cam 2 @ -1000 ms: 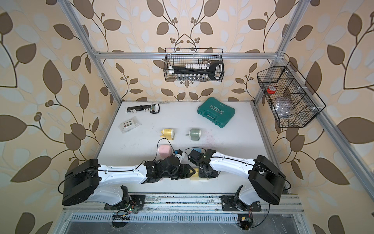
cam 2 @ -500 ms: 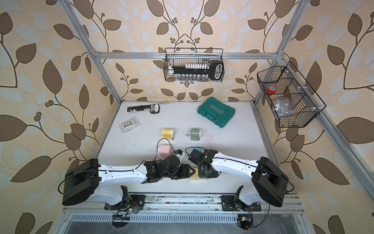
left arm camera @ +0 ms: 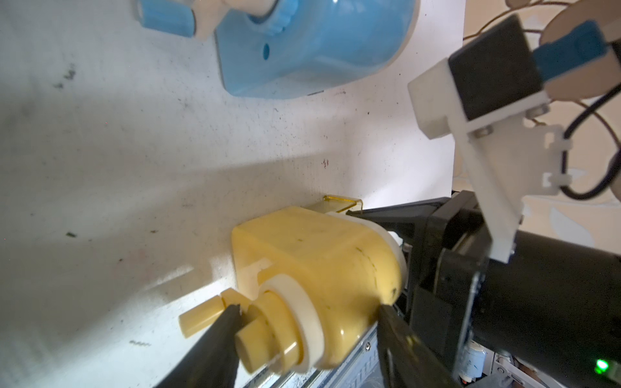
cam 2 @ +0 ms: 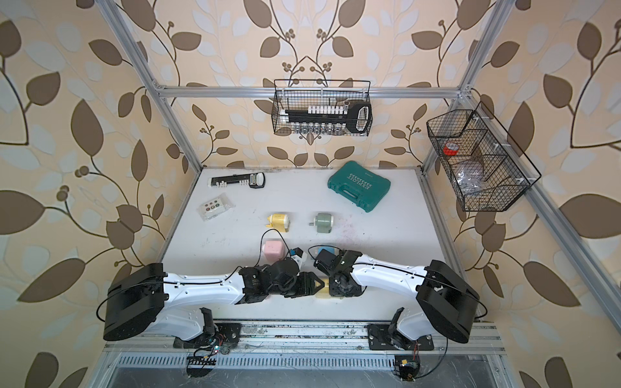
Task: Put the tray back into the pencil sharpener
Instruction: Close the container of the pencil sharpener.
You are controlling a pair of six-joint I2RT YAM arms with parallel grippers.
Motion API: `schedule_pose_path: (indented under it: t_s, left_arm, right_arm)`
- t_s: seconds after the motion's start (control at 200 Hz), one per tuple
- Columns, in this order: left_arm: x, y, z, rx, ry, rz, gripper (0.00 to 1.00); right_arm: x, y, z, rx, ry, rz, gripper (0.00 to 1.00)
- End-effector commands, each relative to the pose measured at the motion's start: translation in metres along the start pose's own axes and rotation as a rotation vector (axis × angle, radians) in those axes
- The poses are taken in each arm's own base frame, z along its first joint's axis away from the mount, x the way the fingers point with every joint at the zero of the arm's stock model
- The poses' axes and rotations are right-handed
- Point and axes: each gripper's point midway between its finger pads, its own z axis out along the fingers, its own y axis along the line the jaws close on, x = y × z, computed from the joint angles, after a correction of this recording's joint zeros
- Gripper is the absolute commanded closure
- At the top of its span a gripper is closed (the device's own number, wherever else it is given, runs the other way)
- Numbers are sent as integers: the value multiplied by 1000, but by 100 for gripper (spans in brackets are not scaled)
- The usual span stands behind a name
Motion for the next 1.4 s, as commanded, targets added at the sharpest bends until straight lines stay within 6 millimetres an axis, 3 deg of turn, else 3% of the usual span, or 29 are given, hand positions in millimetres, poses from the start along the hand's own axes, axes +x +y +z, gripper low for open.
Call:
schedule_pose_path:
  t_s: [0.0,0.455,0.55,0.745,0.95,1.05,1.215,1.395]
  left_arm:
    - [-3,4,0,-26,-5,-4,36]
    - [-3,5,2,-27,-2,-7,36]
    - [-2,6,2,-30,-2,-7,36]
    - [-3,5,1,-27,-3,-7,36]
    - [-3,5,0,-28,-7,-6,36]
    - [-3,4,-1,-27,-7,-6,36]
    - [-4,4,-1,-29,-10,-5,36]
    - [-4,3,-2,-28,-7,-6,36]
  right_arm:
    - [3,3,2,-18,4,-24,90]
    - [-3,21,-13,-140,-35,-48,90]
    - [-3,18,-16,-131,-41,-45,89]
    - [-9,6,-34,-114,-91,-34,76]
    - [-18,-16,-53,-110,-151,28,74]
    - [-21,-32,-50,-117,-146,91,79]
    - [-25,-48,-34,-160,-97,196,100]
    - [-27,-41,-15,-234,-34,231,100]
